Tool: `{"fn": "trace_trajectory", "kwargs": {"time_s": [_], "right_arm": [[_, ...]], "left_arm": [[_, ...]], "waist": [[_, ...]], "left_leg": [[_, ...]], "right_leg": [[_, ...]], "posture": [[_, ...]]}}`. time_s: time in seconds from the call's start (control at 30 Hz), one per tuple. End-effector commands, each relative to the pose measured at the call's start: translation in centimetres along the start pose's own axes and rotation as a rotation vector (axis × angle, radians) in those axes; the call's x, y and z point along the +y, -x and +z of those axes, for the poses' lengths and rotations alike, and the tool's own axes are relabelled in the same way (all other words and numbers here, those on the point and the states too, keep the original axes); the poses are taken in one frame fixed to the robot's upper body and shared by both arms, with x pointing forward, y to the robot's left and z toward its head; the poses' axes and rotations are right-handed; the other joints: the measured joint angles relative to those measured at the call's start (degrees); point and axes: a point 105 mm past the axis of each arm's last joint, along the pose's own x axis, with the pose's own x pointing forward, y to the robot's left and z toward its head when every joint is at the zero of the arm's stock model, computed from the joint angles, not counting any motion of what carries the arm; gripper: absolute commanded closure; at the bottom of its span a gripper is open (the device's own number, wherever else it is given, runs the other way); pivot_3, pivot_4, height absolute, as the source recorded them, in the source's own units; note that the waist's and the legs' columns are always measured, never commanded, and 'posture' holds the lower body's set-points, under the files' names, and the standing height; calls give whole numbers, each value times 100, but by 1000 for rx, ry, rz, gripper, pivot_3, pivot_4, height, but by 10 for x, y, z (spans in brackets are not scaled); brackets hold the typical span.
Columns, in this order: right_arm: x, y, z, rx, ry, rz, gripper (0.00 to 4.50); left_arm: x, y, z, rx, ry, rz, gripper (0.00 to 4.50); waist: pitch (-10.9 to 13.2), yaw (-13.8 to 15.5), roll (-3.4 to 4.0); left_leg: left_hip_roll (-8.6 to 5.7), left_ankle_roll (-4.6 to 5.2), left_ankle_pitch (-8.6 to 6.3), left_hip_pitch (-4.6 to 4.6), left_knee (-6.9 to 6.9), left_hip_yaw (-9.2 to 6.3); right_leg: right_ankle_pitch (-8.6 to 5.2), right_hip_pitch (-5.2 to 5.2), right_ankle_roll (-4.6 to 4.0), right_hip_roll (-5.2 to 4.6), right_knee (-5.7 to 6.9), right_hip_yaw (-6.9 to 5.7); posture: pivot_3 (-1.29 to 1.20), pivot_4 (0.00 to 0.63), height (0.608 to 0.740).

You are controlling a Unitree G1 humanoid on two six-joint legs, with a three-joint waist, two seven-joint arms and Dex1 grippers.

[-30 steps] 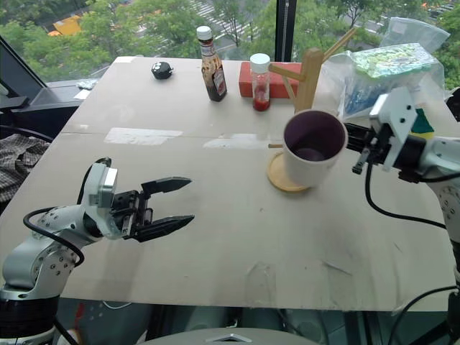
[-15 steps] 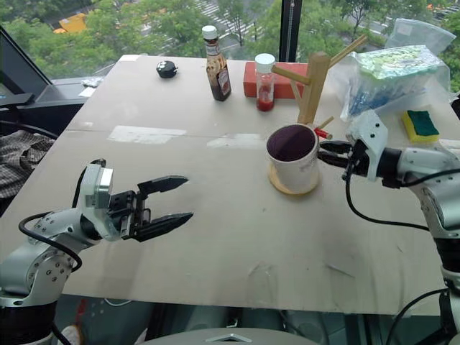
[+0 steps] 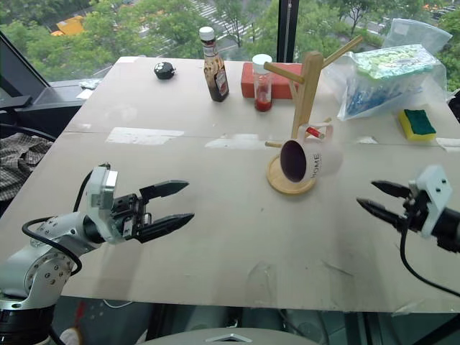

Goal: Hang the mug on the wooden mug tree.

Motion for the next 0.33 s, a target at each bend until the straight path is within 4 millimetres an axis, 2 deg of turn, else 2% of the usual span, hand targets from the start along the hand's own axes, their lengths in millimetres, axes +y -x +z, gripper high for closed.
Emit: {"fn": "trace_trajectory", "kwargs": {"time_s": [0.03,0.07,0.2,0.33], "right_arm": [[1,20,-3,0,55,-75,264],[7,25,-8,14,19,-65,48],[18,35,-20,61,1,-77,48],[24,31,-36,80,-5,-97,48]], "left_arm": [[10,22,-9,56,-31,100,0],[13,27,-12,66,-20,132,0],[18,38,-25,99,-6,212,0],[23,38,-30,107,8,249,0]], "waist": [[-1,-3,1],[-1,-1,2],[-1,4,2],[-8,10,-9]], "left_leg": [[0,2,-1,1,0,0],[0,9,-5,3,0,1],[1,17,-10,1,0,2],[0,19,-11,6,2,3]], "right_leg": [[0,0,0,0,1,1],[0,0,0,2,2,2],[-1,0,-1,3,0,3],[0,3,0,0,2,4]], "posture": [[0,150,740],[0,150,740],[0,150,740],[0,150,740]]}}
